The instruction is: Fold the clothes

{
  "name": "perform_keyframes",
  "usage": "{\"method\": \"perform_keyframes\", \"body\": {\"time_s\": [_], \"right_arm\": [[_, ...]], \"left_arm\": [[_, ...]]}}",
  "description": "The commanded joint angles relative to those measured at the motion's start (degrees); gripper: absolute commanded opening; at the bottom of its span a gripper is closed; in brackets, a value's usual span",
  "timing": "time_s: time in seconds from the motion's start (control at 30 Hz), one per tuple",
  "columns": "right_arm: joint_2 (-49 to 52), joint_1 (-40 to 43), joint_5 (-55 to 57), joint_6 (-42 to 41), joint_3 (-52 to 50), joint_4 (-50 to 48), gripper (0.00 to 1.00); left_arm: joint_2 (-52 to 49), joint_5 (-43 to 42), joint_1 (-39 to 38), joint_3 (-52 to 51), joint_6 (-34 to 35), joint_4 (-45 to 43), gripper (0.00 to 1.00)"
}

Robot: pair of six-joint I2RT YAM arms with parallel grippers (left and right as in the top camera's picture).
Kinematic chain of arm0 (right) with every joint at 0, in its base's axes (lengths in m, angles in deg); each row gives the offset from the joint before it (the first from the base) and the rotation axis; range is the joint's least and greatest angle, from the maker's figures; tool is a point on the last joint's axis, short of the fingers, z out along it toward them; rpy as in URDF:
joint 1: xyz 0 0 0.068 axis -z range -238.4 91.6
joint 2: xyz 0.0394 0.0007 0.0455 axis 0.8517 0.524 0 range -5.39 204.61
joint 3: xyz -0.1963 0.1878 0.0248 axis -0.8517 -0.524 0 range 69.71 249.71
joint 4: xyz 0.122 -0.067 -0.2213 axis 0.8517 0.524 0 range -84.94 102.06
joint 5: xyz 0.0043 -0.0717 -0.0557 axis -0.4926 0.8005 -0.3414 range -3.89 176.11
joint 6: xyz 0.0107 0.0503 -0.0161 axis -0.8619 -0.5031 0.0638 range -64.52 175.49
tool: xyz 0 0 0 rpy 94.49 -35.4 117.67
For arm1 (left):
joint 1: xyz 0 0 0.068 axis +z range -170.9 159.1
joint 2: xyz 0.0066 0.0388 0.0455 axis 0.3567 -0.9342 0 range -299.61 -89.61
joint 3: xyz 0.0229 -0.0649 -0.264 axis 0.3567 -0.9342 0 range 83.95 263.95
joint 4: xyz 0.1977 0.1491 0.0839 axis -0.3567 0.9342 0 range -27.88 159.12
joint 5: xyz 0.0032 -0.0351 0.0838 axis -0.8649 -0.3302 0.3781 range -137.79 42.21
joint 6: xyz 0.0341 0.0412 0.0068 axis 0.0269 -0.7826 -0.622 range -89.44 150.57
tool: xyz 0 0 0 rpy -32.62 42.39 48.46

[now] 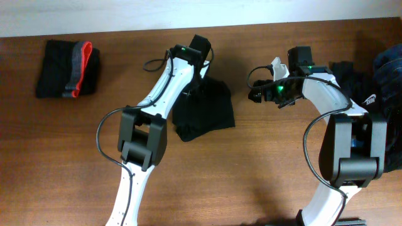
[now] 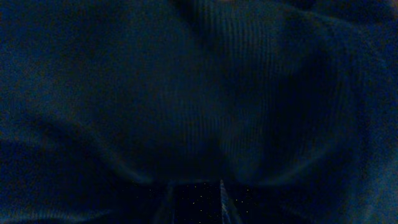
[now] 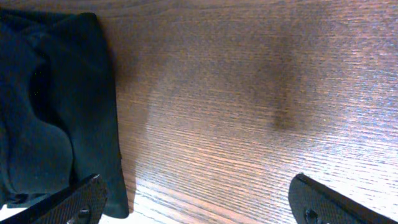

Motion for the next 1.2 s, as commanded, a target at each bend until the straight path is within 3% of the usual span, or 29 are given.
{"method": "perform_keyframes", "body": {"time_s": [0.0,0.13,0.4,0.47,0.6,0.83,1.0,1.17], "right_arm": [[0.5,-0.1,-0.9,0.8,1.1,0.0,0.98],[0.5,-0.1,-0.9,0.8,1.1,0.0,0.98],[0.5,-0.1,-0.9,0.7,1.1,0.0,0.98],[0.5,-0.1,-0.9,0.8,1.1,0.0,0.98],[0.5,-0.1,-0.9,0.8,1.1,0.0,0.99],[0.5,-0.1,-0.9,0.8,1.1,0.0,0.99],[0.5,-0.1,-0.9,0.8,1.1,0.0,0.99],[0.5,-0.1,-0.9,0.8,1.1,0.0,1.0]], "left_arm": [[-3.7,-4.7,-1.3,-0.1,0.8,2.6,0.27],[-3.1,-2.2,-0.5,1.8,0.8,3.1,0.36],[-0.8,-1.2,2.3,20.2,1.8,12.4,0.63],[-0.4,-1.3,2.5,23.7,1.9,16.0,0.66],[-0.3,-1.3,2.1,25.5,3.4,23.2,0.65],[-0.4,-2.2,-0.3,21.1,3.3,27.0,0.51],[-0.4,-2.3,-2.4,17.8,3.3,27.0,0.51],[-0.4,-2.3,-3.0,16.2,3.3,27.0,0.61]]}}
